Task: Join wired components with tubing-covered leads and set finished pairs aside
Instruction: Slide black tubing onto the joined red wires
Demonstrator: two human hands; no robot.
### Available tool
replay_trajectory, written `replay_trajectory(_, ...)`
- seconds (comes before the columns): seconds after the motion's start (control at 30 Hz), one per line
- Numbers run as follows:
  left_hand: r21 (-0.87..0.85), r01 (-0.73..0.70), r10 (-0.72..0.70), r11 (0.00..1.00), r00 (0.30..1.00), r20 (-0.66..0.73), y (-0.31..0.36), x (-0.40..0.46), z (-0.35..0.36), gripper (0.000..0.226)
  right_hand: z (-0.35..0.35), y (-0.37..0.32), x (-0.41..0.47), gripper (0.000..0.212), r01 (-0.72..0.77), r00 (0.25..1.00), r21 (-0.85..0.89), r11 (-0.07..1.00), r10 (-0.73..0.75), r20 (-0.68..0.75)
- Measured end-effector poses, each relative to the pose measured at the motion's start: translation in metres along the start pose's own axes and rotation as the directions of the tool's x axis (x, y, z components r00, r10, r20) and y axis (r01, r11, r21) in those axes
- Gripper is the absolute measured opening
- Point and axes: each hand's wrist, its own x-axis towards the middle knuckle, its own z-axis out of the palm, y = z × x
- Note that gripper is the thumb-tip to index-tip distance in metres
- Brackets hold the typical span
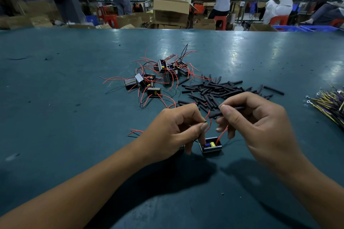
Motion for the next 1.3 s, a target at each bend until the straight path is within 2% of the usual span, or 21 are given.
replay_trajectory(0.2, 0.043, -0.041, 0.04, 0.998, 0.999, 0.016, 0.002, 0.0, 0.0, 0.015, -0.005, 0.0, 0.003, 0.012, -0.18, 0.979, 0.184, 0.966, 0.157, 0.134)
replay_trajectory(0.4, 0.031, -0.039, 0.038, 0.999, 0.999, 0.017, 0.001, 0.0, 0.001, 0.013, -0.007, 0.003, 0.002, 0.013, -0.182, 0.949, 0.099, 0.978, 0.148, 0.28)
replay_trajectory(0.6, -0.105, 0.033, -0.026, 0.994, 0.997, 0.071, -0.003, 0.0, 0.0, 0.004, -0.01, 0.005, 0.004, 0.011, -0.112, 0.963, -0.018, 0.994, 0.113, 0.246)
replay_trajectory(0.87, -0.244, 0.093, -0.068, 0.965, 0.992, 0.108, -0.007, 0.003, -0.001, 0.02, -0.009, 0.004, 0.004, 0.011, -0.087, 0.951, -0.098, 0.991, 0.112, 0.29)
replay_trajectory(1.03, -0.261, 0.108, -0.072, 0.959, 0.987, 0.141, -0.009, 0.005, -0.004, 0.028, -0.004, 0.005, 0.002, 0.017, -0.19, 0.949, 0.046, 0.981, 0.172, 0.263)
replay_trajectory(1.2, -0.358, 0.135, -0.112, 0.924, 0.99, 0.085, -0.01, 0.006, -0.005, 0.028, -0.007, 0.006, 0.004, 0.015, -0.095, 0.961, -0.183, 0.979, 0.138, 0.24)
replay_trajectory(1.3, -0.395, 0.131, -0.103, 0.909, 0.99, 0.092, -0.009, 0.007, -0.004, 0.026, -0.006, 0.006, 0.004, 0.016, -0.159, 0.955, -0.058, 0.986, 0.168, 0.244)
